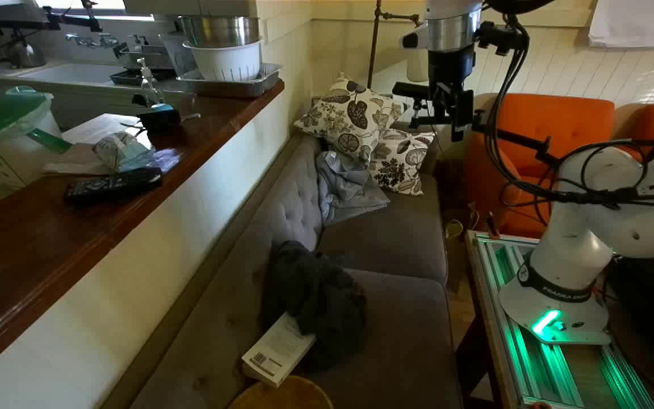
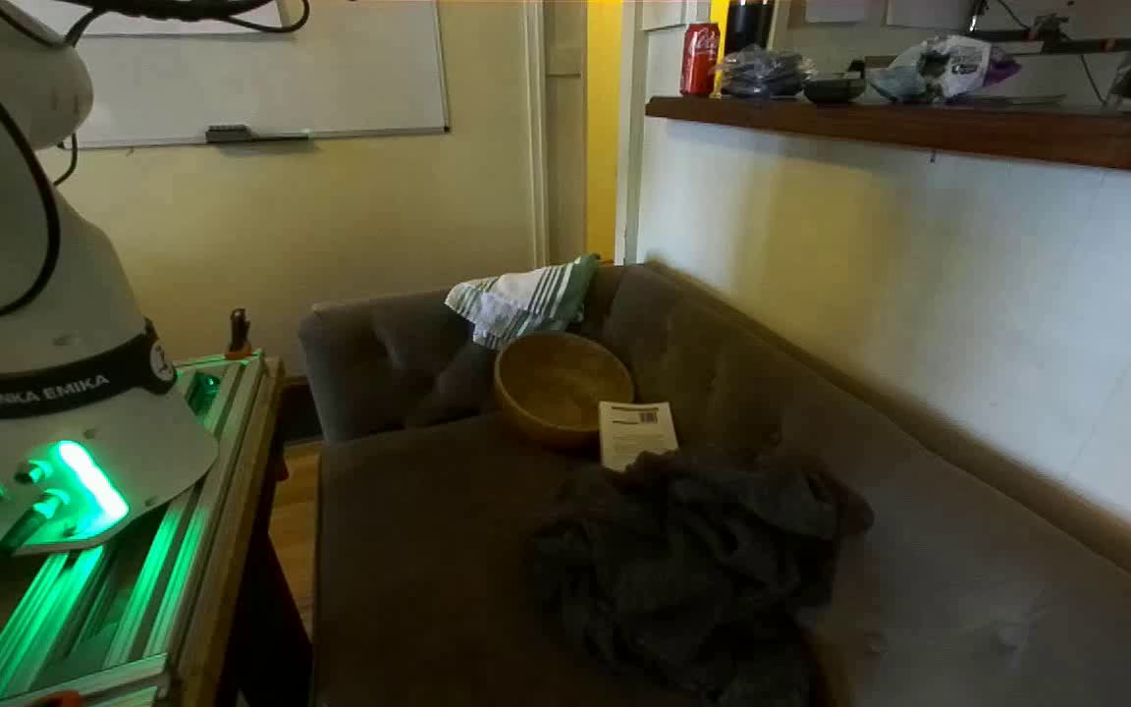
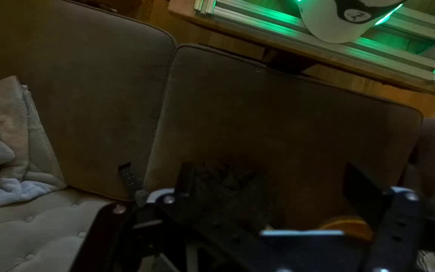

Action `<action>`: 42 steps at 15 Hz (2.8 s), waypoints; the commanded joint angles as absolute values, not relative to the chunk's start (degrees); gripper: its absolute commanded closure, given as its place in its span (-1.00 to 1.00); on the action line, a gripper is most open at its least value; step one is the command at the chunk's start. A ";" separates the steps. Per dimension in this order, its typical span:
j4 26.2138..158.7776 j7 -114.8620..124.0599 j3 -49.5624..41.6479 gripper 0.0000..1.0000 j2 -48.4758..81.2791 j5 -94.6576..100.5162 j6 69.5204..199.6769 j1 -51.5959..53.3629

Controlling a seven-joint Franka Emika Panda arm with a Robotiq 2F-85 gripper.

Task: Pick up the book and put it on the sofa arm

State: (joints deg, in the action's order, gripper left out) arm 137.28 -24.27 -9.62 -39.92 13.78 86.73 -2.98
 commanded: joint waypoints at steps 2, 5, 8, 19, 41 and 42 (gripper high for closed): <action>137.15 -23.83 -10.26 -1.00 -39.97 14.10 86.51 -2.06; 137.15 -23.82 -10.26 -1.00 -39.97 14.10 86.51 -2.06; 137.15 -23.82 -10.26 -1.00 -39.97 14.10 86.51 -2.06; 137.15 -23.82 -10.26 -1.00 -39.97 14.10 86.51 -2.06; 144.52 -41.06 0.20 -1.00 -10.73 7.04 122.74 12.39; 143.06 -40.68 1.19 -1.00 -7.63 7.22 121.94 12.04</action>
State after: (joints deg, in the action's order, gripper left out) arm 143.10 -40.40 -1.04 -7.53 7.59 122.04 14.28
